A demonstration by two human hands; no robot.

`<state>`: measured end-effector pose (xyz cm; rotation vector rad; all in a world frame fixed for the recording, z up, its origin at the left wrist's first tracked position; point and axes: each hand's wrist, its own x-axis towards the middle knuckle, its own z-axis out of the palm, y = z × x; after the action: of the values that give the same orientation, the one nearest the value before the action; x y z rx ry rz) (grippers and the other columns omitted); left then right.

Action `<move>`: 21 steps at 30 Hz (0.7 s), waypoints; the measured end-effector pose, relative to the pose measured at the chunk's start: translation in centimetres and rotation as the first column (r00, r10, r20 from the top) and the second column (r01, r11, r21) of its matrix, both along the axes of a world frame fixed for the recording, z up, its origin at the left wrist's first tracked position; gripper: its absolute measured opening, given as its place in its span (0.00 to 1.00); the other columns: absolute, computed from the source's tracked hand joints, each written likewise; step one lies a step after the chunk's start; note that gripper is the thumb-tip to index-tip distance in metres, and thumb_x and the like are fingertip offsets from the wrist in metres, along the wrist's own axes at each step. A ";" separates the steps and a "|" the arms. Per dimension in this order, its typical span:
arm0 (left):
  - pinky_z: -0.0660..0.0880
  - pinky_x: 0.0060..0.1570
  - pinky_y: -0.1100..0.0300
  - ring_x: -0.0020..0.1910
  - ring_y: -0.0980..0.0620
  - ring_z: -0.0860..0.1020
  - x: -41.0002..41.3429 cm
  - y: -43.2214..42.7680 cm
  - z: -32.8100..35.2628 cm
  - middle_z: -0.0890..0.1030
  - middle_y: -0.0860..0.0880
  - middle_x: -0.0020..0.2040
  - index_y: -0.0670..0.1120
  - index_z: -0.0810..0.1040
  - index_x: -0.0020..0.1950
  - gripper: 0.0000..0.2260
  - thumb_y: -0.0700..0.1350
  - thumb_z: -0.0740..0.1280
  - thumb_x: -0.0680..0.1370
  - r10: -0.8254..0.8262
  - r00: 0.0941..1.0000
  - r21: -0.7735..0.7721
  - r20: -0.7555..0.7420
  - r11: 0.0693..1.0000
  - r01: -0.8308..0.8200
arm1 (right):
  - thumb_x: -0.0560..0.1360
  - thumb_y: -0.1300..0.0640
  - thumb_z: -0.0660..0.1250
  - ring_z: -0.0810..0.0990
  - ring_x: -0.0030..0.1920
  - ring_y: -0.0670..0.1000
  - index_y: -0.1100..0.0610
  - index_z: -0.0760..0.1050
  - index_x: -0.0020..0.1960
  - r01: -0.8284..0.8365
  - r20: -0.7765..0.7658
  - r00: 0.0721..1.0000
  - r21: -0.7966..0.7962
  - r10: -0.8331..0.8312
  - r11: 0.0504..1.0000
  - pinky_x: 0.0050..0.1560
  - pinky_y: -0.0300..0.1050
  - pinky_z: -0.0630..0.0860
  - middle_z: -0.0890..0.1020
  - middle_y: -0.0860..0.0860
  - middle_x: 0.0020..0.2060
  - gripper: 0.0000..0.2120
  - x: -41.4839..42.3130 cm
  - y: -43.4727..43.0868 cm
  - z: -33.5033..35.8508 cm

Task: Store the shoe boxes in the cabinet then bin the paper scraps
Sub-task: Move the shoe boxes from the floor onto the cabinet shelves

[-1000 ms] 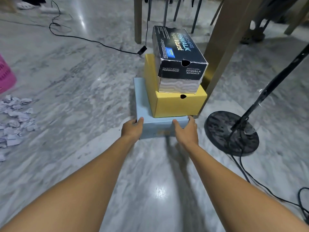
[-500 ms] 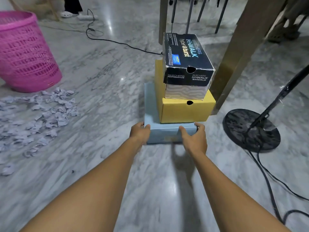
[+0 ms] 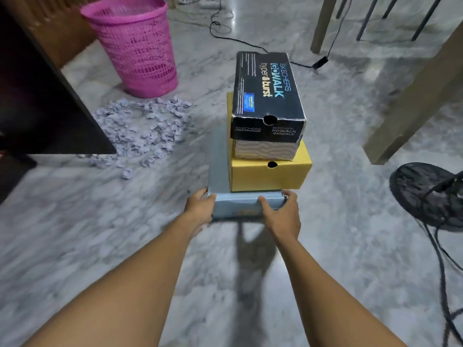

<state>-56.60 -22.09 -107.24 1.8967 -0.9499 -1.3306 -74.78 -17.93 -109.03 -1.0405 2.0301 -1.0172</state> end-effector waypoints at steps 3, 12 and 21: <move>0.79 0.55 0.47 0.57 0.44 0.79 2.8 2.5 -0.2 0.77 0.48 0.58 0.51 0.72 0.71 0.17 0.45 0.63 0.81 0.144 0.984 0.036 -0.107 0.989 -0.141 | 0.73 0.43 0.71 0.76 0.59 0.52 0.52 0.66 0.68 -0.086 0.010 0.996 -0.009 0.086 0.996 0.53 0.43 0.68 0.74 0.50 0.63 0.28 2.5 0.5 0.2; 0.80 0.53 0.50 0.56 0.44 0.80 10.9 8.1 -0.8 0.78 0.48 0.58 0.49 0.74 0.67 0.14 0.44 0.62 0.82 0.347 0.936 0.051 -0.062 0.938 -0.344 | 0.73 0.43 0.72 0.72 0.53 0.46 0.50 0.65 0.68 -0.299 0.067 0.952 -0.022 0.300 0.954 0.55 0.44 0.69 0.74 0.48 0.63 0.29 10.4 2.3 0.2; 0.80 0.51 0.50 0.54 0.41 0.79 13.0 9.9 0.0 0.78 0.44 0.62 0.47 0.73 0.69 0.17 0.45 0.60 0.80 0.379 0.896 -0.042 0.230 0.924 -0.380 | 0.71 0.39 0.72 0.78 0.60 0.50 0.47 0.60 0.72 -0.428 0.146 0.894 -0.007 0.425 0.904 0.56 0.48 0.76 0.74 0.46 0.64 0.36 11.9 1.6 -0.9</move>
<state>-43.58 -12.16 -107.27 2.1419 -0.6353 -0.8933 -62.86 -16.30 -109.94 -1.2879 1.5939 -0.8036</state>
